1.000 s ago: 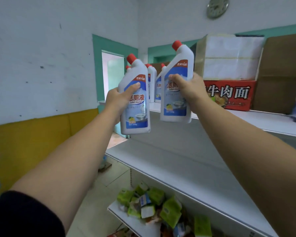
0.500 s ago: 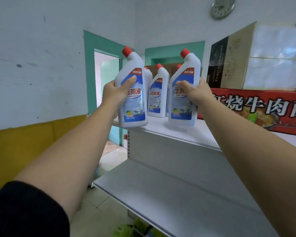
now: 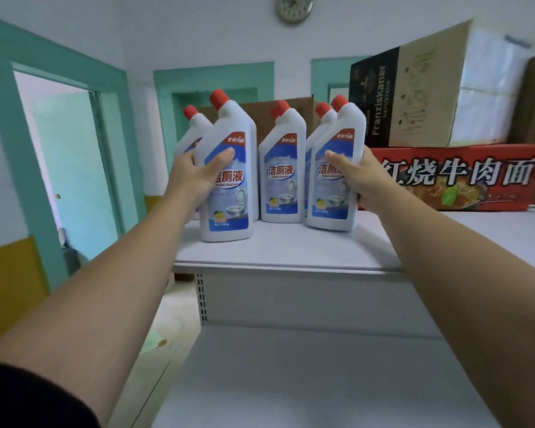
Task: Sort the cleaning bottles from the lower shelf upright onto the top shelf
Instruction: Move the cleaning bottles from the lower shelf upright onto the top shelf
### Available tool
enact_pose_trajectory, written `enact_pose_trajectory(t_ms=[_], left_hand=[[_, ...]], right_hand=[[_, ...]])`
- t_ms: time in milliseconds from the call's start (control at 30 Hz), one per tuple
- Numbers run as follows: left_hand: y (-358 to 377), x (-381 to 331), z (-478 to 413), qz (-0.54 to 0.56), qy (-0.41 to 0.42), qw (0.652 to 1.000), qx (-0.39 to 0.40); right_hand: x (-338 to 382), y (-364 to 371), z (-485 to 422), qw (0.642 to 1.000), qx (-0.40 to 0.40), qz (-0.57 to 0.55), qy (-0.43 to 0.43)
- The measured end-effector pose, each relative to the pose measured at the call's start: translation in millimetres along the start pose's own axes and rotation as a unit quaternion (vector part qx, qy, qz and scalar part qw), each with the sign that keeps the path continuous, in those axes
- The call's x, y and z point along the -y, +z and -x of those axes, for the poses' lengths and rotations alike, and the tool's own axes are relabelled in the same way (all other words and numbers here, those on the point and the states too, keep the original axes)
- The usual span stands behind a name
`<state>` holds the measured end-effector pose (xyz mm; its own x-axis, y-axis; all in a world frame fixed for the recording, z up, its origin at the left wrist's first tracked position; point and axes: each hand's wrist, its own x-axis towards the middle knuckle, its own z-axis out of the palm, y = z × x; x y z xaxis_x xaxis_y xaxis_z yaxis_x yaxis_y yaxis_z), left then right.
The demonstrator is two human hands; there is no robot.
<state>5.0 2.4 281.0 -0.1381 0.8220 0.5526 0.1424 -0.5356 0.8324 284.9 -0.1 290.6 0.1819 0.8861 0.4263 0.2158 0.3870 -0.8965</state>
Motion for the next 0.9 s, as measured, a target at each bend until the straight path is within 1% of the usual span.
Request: enact_pose_trajectory(t_ms=[67, 133, 200, 333, 467, 667, 833, 900], left_hand=[[-11, 8, -10, -0.003, 0.011, 1.0, 0.014], [-22, 16, -18, -0.014, 0.014, 1.0, 0.021], [-32, 23, -26, -0.013, 0.008, 1.0, 0.017], [-41, 30, -33, -0.026, 0.012, 1.0, -0.001], [-41, 34, -37, -0.021, 0.016, 1.0, -0.016], [-48, 42, -50, -0.012, 0.004, 0.999, -0.037], [-48, 48, -55, -0.013, -0.013, 0.999, -0.033], [-44, 49, -53, -0.022, -0.013, 0.999, -0.046]], right_hand=[[-2, 6, 3, 1.0, -0.029, 0.004, 0.006], [-5, 10, 8, 0.998, -0.048, -0.017, 0.026], [-10, 12, 9, 0.997, -0.046, -0.043, 0.036], [-13, 12, 8, 0.997, -0.037, -0.061, 0.029], [-14, 13, 5, 0.994, -0.049, -0.086, 0.035], [-15, 16, 0, 0.994, -0.058, -0.087, 0.029], [-18, 17, 0, 0.996, -0.035, -0.077, 0.032], [-19, 18, -1, 0.996, -0.043, -0.066, 0.034]])
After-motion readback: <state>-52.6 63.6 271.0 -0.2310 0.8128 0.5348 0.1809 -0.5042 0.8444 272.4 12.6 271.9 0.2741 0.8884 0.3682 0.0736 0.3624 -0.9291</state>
